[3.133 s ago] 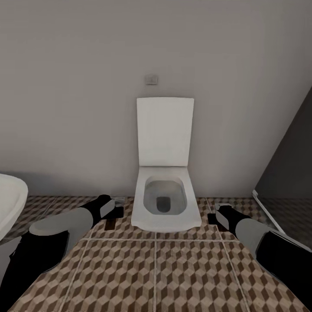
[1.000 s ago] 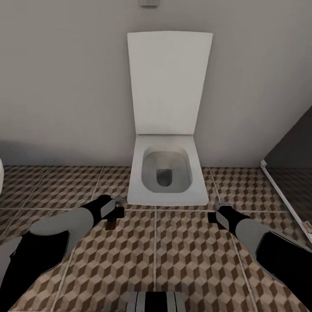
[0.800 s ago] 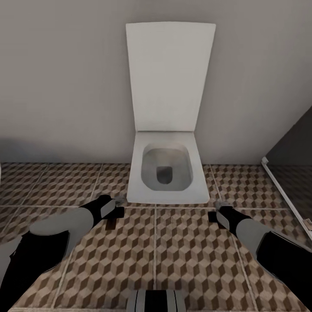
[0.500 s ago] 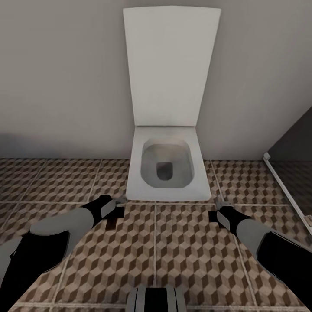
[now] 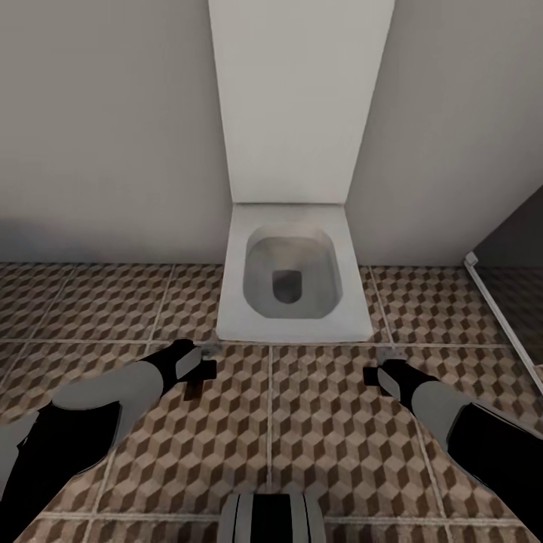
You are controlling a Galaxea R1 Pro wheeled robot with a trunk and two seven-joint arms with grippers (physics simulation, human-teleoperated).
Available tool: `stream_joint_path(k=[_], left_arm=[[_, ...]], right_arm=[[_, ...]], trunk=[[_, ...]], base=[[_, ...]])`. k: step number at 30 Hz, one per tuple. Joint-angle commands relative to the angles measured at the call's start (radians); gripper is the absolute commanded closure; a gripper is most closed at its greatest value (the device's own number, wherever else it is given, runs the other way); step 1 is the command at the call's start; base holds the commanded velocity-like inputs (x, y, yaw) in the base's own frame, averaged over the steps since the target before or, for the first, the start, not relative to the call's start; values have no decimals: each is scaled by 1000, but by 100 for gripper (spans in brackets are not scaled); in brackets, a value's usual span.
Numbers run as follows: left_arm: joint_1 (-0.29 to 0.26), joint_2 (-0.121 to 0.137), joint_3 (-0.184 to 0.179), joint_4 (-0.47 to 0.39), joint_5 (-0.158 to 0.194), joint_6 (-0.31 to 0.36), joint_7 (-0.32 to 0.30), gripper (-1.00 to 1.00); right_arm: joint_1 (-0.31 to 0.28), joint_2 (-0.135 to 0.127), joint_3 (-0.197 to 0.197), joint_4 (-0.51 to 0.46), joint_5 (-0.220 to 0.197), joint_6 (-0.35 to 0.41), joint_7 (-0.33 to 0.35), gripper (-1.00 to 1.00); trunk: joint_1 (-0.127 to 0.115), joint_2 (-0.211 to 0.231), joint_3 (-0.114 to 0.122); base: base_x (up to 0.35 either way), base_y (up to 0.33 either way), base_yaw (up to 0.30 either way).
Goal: Take the four mousetraps from the cabinet in the bathroom and place them on the bathroom floor. Make sure all four end up on the same floor surface, and ensure that at least two of them are either under or directly next to the same bathroom sink.
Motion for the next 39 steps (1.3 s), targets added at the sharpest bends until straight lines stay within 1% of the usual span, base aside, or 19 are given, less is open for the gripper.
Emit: stream_joint_path(k=[1,5,8,10,11,14,18,21,25,39], left_arm=[[-1,0,-4,-2,6,1,9,100],[0,0,-6,-3,6,-5,9,100],[1,0,-6,-4,5,-8,8,100],[0,1,-5,-3,4,-9,8,100],[1,1,-5,-4,4,-10,7,100],[1,2,-5,-3,3,-11,6,100],[1,2,-6,-3,3,-12,5,100],[1,2,-6,-2,3,-12,5,100],[1,3,-6,-2,3,-13,5,100],[1,3,-6,-2,3,-14,5,100]], right_arm=[[0,0,9,-1,-10,1,-1,100],[2,-1,9,-1,-9,-27,-1,100],[15,2,10,-2,-8,-66,1,100],[23,3,9,-3,0,-113,3,100],[26,0,9,-3,9,-175,6,100],[28,-5,9,-2,12,-239,8,100],[46,-6,9,-4,13,-309,9,100],[51,-9,9,-5,13,-327,10,100],[52,-16,9,-4,13,-332,10,100],[53,-18,9,-4,12,-336,10,100]], trunk=[[0,-1,-5],[2,-2,-20],[3,-2,-32],[4,-3,-39],[5,-3,-43],[5,-3,-43],[5,-3,-43],[5,-3,-43],[5,-3,-43],[5,-3,-43]], base=[[0,0,0],[0,0,0],[0,0,0],[0,0,0],[0,0,0],[0,0,0],[0,0,0],[0,0,0],[0,0,0],[0,0,0]])
